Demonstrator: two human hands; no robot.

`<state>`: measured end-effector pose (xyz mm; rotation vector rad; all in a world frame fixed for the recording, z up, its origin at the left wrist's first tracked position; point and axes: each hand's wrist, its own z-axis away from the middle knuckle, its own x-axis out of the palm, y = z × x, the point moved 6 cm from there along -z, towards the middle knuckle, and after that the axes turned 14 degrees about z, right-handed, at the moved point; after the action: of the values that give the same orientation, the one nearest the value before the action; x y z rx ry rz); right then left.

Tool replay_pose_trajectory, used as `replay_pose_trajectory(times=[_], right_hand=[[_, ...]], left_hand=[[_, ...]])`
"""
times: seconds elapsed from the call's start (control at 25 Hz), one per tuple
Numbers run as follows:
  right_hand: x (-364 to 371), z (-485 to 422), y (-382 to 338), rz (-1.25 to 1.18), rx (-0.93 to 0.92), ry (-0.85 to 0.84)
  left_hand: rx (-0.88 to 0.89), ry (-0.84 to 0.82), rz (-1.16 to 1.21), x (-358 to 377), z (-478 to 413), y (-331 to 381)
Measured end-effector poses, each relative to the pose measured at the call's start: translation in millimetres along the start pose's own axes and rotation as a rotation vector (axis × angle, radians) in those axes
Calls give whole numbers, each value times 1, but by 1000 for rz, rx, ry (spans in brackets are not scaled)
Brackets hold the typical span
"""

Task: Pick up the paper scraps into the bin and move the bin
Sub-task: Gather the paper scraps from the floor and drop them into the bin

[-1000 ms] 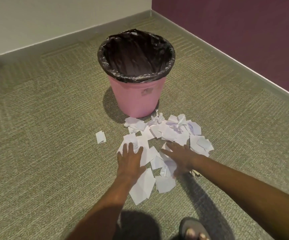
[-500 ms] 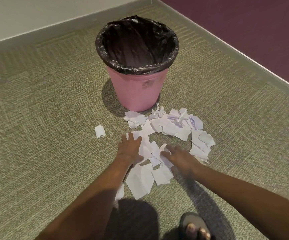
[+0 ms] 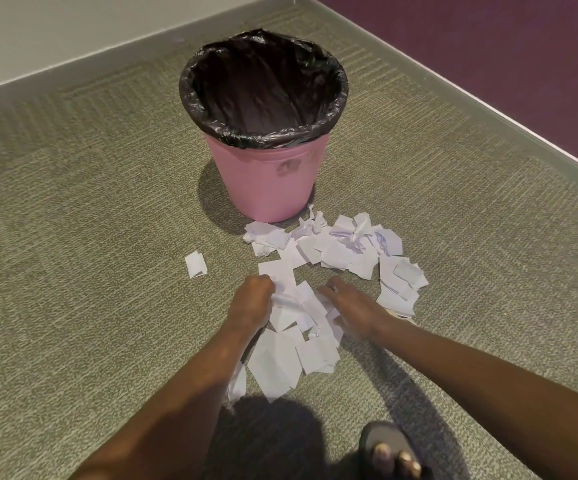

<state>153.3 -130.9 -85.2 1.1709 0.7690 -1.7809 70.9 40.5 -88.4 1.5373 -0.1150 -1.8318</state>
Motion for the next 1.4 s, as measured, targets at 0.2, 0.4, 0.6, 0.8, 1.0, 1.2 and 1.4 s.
replay_pose_trajectory(times=[0.2, 0.4, 0.6, 0.8, 1.0, 1.2, 1.4], right_hand=[[-5, -4, -5, -136, -9, -13], [-21, -2, 3, -311, 134, 42], [-68, 4, 29, -454, 273, 63], [-146, 18, 50, -582, 315, 179], [-241, 34, 58, -769, 307, 364], [-326, 14, 65, -1054, 305, 593], [-354, -41, 66, -994, 405, 559]], left_hand=[[-17, 14, 102, -1, 3, -5], [-97, -17, 250, -11, 4, -6], [-140, 76, 377, -50, 4, 7], [-72, 200, 496, -124, 7, 35], [-56, 377, 779, -230, 31, 57], [101, 647, 1026, -332, 18, 89], [-12, 665, 918, -354, -47, 96]])
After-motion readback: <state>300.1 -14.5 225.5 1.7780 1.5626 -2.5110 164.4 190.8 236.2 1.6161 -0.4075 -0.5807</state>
